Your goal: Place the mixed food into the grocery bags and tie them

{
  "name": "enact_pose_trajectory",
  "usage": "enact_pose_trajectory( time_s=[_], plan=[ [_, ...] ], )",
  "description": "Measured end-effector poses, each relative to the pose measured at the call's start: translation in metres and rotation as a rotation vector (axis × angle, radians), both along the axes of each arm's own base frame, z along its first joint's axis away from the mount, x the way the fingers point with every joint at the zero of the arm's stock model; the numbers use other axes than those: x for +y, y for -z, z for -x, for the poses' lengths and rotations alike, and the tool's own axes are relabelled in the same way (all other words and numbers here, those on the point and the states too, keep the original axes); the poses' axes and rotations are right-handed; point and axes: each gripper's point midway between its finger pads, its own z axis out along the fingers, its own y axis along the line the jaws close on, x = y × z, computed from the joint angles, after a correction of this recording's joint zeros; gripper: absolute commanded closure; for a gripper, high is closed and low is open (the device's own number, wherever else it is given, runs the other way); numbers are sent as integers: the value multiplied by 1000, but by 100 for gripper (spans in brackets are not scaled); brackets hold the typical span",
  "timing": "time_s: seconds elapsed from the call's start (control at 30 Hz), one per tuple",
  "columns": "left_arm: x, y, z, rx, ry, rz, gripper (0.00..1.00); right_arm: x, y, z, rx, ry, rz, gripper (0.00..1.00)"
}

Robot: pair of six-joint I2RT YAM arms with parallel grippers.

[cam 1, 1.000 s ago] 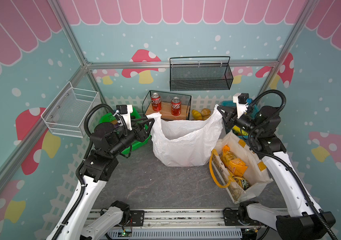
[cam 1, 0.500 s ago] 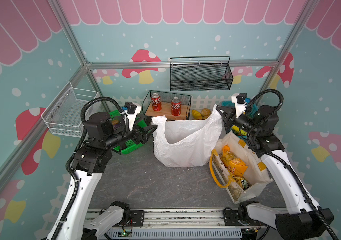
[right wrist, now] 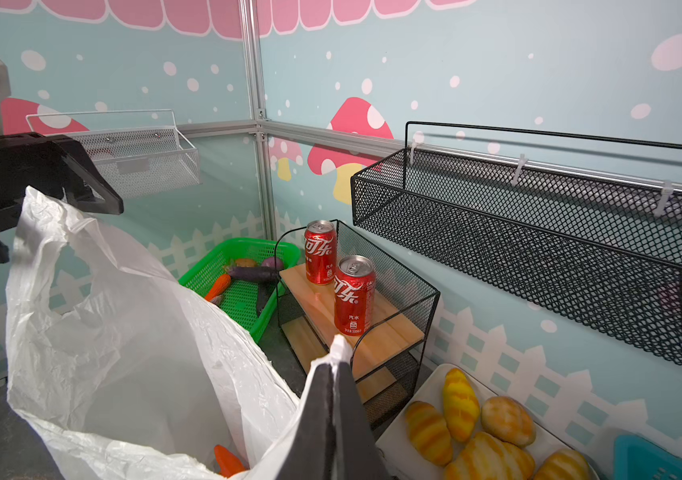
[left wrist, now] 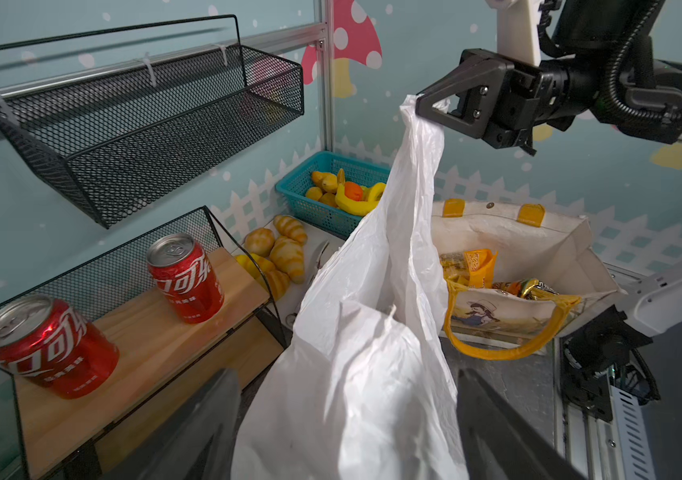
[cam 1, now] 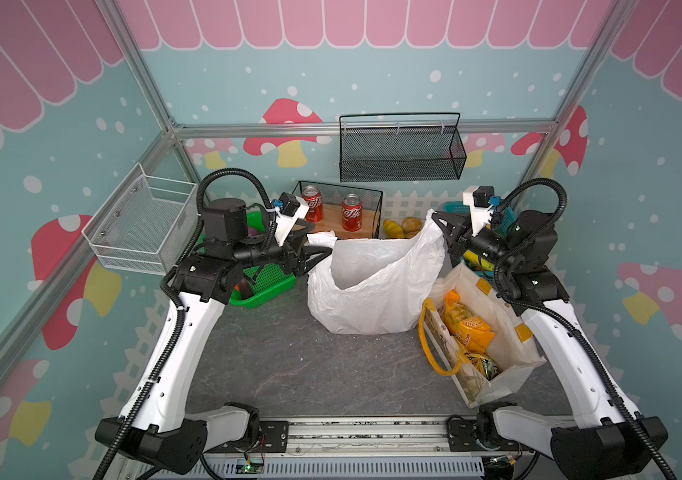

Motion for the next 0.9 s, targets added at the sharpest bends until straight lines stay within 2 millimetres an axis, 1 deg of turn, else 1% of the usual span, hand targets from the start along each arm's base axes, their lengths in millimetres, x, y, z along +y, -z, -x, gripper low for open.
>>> enact_pose_trajectory(
  time_s=[0.07, 0.13, 0.17, 0.2, 0.23, 0.27, 0.4, 0.5, 0.63, 0.7, 0.8, 0.9],
  plan=[
    [-4, 1, -4, 14, 22, 5, 38, 0, 0, 0, 0, 0, 0, 100],
    [-8, 1, -7, 27, 43, 15, 52, 0, 0, 0, 0, 0, 0, 100],
    [-9, 0, -7, 32, 52, 19, 61, 0, 0, 0, 0, 1, 0, 100],
    [-11, 0, -8, 40, 56, 27, 76, 0, 0, 0, -1, 3, 2, 100],
    [-11, -1, -8, 59, 52, 41, 87, -1, 0, -1, -3, 7, 4, 100],
    [-12, -3, -8, 65, 49, 51, 91, -2, 1, -2, -3, 15, 7, 100],
    [-7, -22, -9, 79, -23, 161, 99, -11, 3, -5, -5, 82, 31, 100],
    [8, -31, -2, 106, -127, 282, 100, -21, 1, -5, -15, 150, 54, 100],
    [29, -38, 0, 140, -257, 417, 100, -35, -3, -1, -36, 233, 80, 100],
    [34, -37, -1, 172, -294, 465, 100, -41, -4, -2, -41, 267, 92, 100],
    [37, -28, -4, 231, -330, 512, 100, -46, 1, -7, -27, 300, 105, 100],
    [34, -16, -5, 290, -335, 535, 100, -43, 9, -13, -2, 289, 113, 95]
  ],
)
